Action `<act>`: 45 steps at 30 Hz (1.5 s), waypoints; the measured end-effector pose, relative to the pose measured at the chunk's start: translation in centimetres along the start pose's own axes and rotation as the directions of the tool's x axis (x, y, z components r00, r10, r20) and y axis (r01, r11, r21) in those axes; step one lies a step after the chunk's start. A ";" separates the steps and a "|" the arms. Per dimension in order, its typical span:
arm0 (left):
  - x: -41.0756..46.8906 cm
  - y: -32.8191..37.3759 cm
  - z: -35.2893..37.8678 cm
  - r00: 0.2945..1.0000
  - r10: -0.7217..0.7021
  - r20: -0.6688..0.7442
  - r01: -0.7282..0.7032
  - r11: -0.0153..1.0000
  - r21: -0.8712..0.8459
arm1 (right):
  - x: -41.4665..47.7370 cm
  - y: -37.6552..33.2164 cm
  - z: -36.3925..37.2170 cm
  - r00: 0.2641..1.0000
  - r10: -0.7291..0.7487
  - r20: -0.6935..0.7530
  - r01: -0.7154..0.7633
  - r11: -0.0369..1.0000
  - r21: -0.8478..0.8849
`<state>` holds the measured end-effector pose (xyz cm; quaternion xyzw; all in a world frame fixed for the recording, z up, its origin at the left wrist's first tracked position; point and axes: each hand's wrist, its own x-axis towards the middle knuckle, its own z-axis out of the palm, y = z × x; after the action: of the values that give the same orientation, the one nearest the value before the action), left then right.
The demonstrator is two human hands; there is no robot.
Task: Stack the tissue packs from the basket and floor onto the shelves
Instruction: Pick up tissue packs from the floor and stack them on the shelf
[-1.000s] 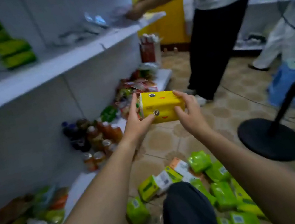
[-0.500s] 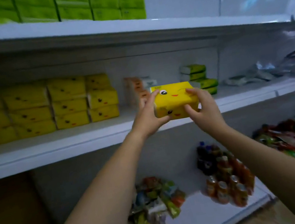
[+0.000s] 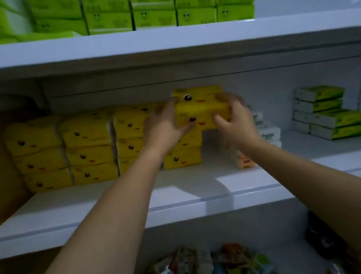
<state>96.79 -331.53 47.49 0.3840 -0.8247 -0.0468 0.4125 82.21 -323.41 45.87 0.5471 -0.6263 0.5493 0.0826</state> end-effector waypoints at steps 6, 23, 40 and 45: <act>5.0 -3.8 1.4 0.999 0.029 0.015 -0.032 0.976 0.216 | 4.7 2.0 4.7 0.998 -0.001 0.062 0.003 0.999 -0.036; 5.1 -6.2 3.2 0.998 -0.002 0.060 -0.022 0.915 0.402 | 6.0 3.6 8.0 0.969 0.049 0.244 -0.007 0.986 -0.168; -6.6 5.7 5.8 0.931 0.260 0.255 -0.327 0.906 0.270 | -8.5 5.1 -6.7 0.893 -0.063 0.445 0.351 0.716 -0.604; -11.6 15.6 11.6 0.812 0.455 0.366 -0.512 0.856 0.070 | -15.6 9.6 -17.1 0.942 0.141 0.303 0.149 0.634 -0.759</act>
<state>83.42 -315.60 38.53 0.1799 -0.9542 0.0634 0.2305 72.31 -302.77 35.74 0.5450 -0.8037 0.1267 0.2023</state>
